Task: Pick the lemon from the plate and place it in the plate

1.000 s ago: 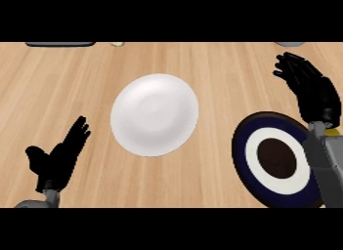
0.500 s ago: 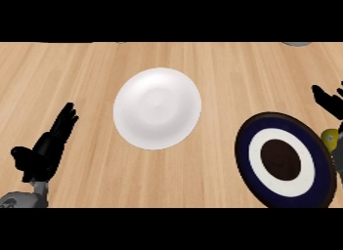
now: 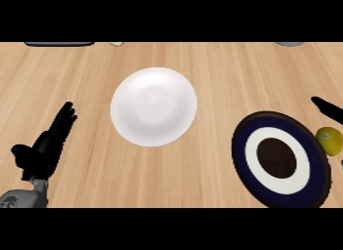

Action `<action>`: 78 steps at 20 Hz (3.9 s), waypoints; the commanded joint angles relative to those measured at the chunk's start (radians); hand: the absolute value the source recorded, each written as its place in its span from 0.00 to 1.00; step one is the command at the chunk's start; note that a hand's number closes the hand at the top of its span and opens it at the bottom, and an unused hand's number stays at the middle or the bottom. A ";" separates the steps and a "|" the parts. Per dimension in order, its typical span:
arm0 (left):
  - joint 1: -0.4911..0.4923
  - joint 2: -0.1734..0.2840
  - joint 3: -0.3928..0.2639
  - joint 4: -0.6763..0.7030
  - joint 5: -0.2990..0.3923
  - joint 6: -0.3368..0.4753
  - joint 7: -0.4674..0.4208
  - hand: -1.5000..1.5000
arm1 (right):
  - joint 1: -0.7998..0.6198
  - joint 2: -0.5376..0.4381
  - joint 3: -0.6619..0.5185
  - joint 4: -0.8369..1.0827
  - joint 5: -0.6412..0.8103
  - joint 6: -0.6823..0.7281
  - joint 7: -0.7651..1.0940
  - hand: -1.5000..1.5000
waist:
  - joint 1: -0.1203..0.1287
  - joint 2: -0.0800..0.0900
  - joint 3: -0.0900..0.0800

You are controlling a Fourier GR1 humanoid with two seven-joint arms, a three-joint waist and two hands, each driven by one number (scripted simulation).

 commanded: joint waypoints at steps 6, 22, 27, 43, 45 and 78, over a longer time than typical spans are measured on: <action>0.059 0.002 0.010 -0.058 -0.009 0.000 -0.003 0.50 | 0.046 -0.249 0.151 -0.045 0.067 0.291 0.439 0.00 | 0.009 -0.005 -0.001; -0.001 0.002 0.073 -0.028 -0.030 -0.076 0.045 0.50 | 0.053 -0.253 0.146 -0.065 0.017 0.629 0.709 0.00 | 0.004 0.000 0.001; 0.030 -0.026 0.068 -0.072 -0.063 -0.053 0.045 0.50 | 0.058 -0.237 0.152 -0.001 0.039 0.719 0.691 0.00 | 0.006 0.000 0.001; 0.004 -0.074 0.123 -0.047 -0.116 -0.094 0.024 0.50 | -0.117 -0.134 0.109 0.438 0.210 0.742 0.493 0.00 | 0.014 0.003 0.002; 0.026 -0.094 0.126 0.031 -0.132 -0.128 -0.050 0.50 | -0.123 -0.158 0.091 0.405 0.213 0.775 0.530 0.00 | 0.009 0.002 0.001; 0.022 -0.103 0.146 -0.018 -0.156 -0.094 0.027 0.50 | 0.169 -0.104 0.529 -0.583 0.711 0.508 -0.016 1.00 | -0.019 -0.006 -0.001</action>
